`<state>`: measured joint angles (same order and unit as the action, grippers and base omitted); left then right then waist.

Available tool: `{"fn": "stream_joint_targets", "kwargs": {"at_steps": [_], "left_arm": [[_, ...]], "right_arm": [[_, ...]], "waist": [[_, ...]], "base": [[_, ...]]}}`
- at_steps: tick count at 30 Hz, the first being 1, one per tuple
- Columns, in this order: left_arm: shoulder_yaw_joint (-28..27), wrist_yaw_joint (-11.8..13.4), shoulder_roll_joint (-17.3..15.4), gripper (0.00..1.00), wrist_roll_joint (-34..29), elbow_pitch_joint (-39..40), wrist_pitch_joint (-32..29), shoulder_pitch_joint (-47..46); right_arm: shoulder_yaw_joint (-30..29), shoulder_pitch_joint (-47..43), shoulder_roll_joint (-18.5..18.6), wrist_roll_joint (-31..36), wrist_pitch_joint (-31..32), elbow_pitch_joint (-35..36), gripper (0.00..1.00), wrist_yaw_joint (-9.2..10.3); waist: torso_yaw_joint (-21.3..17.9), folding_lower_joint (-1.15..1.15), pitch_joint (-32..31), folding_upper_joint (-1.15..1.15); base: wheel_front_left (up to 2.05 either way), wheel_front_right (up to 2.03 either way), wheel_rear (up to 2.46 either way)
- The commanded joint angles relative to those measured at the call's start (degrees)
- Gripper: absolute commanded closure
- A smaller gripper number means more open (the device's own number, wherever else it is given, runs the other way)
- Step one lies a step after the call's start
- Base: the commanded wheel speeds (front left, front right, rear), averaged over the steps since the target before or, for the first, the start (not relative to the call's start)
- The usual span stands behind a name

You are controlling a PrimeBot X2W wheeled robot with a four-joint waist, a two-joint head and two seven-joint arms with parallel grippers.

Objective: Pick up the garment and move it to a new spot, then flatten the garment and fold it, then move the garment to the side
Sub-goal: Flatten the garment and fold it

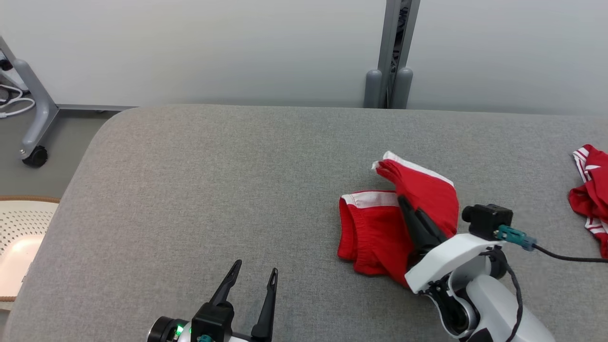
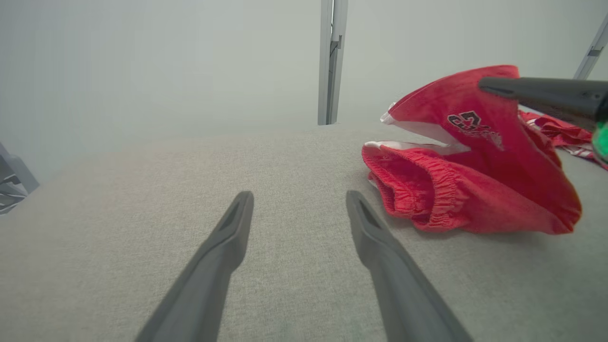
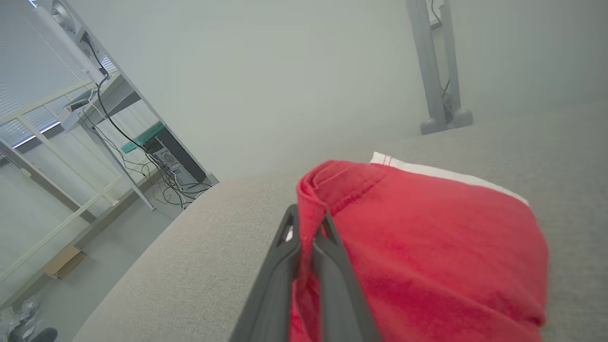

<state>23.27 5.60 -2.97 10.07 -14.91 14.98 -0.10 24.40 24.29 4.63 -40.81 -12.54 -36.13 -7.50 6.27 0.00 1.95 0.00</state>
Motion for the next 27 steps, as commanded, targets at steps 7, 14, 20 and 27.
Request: {"fn": "stream_joint_targets", "kwargs": {"at_steps": [7,14,20,27], "left_arm": [[0.2,-0.4,-0.1,0.00,0.1,-0.3,0.2,0.0],[-0.4,0.2,-0.1,0.00,-0.5,0.1,0.2,0.6],[-1.1,0.6,-0.2,0.00,-0.6,0.9,0.2,0.7],[-1.2,0.7,-0.4,0.00,-1.4,1.0,0.2,1.2]], "right_arm": [[6.5,0.1,-1.0,0.1,0.5,-0.5,1.00,0.02],[10.2,-2.9,0.3,1.2,1.1,0.6,1.00,0.02],[11.4,-4.8,0.4,1.7,1.4,1.5,0.00,0.02],[9.5,-5.8,-0.4,1.3,-0.6,2.9,0.00,0.02]], "waist": [[1.9,0.00,0.2,0.00],[2.3,0.00,0.6,0.00],[1.3,0.00,0.9,0.00],[-0.4,0.00,-0.6,0.00]], "base": [[0.00,0.00,0.00],[0.00,0.00,0.00],[0.00,0.00,0.00],[0.00,0.00,0.00]]}}
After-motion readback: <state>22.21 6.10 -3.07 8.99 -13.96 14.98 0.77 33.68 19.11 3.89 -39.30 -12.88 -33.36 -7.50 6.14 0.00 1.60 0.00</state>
